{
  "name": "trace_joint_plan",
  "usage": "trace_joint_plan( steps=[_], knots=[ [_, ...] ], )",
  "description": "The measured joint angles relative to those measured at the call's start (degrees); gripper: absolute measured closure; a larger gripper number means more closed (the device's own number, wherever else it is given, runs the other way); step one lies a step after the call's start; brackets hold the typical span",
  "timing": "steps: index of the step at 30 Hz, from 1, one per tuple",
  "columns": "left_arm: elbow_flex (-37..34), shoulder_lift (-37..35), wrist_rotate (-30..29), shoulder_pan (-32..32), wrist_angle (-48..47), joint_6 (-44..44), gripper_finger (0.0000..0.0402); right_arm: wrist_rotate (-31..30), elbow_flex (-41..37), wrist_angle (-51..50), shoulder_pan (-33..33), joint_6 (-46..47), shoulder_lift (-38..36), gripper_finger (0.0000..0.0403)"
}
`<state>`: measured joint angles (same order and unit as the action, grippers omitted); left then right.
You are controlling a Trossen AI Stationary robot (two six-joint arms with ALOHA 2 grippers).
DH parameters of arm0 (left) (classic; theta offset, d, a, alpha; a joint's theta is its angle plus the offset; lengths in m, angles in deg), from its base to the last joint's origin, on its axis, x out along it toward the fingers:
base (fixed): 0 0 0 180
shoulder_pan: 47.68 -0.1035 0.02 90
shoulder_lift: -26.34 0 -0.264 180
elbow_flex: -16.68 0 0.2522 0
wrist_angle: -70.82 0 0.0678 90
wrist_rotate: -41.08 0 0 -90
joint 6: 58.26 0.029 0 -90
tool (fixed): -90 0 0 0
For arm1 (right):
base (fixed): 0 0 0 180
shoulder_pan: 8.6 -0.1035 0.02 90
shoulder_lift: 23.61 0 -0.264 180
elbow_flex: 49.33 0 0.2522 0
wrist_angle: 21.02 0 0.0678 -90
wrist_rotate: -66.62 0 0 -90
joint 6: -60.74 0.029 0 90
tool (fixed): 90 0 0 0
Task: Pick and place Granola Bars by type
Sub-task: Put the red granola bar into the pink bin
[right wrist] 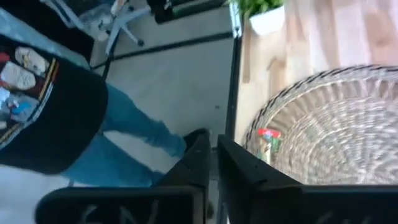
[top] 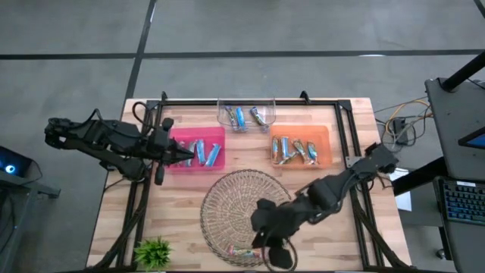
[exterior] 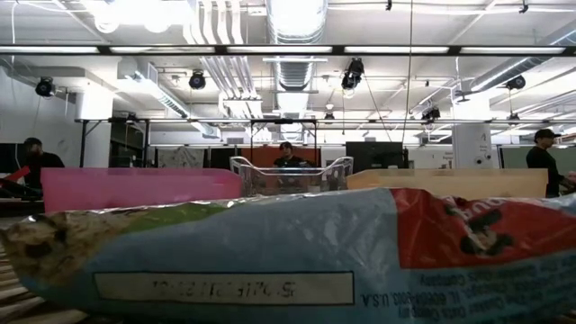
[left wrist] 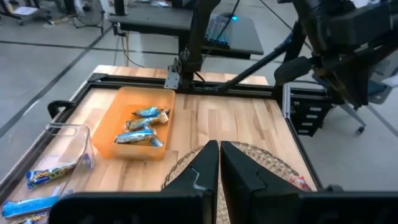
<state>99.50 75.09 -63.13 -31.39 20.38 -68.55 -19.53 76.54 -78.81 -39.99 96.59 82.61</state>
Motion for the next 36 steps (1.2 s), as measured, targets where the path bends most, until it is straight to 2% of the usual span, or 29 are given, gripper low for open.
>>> trace_joint_plan(
  steps=[5,13,21,26,36],
  knots=[
    [0.00,0.00,0.66,0.00,-1.13,0.07,0.0401,0.77,8.02,-7.48,-0.18,0.21,5.56,0.0339],
    [0.00,-0.50,2.37,0.00,-2.10,0.04,0.0401,0.53,19.28,-20.42,-0.09,-0.14,13.14,0.0236],
    [0.00,-1.33,2.41,0.00,-3.37,-0.04,0.0401,0.76,20.92,-21.40,-0.09,4.13,16.05,0.0160],
    [0.00,-1.57,2.69,0.00,-3.40,0.26,0.0401,0.95,20.87,-21.48,-0.07,7.33,17.35,0.0147],
    [0.00,-1.60,2.68,0.00,-3.42,1.70,0.0401,0.73,20.72,-21.83,-0.33,5.91,20.08,0.0168]
  ],
)
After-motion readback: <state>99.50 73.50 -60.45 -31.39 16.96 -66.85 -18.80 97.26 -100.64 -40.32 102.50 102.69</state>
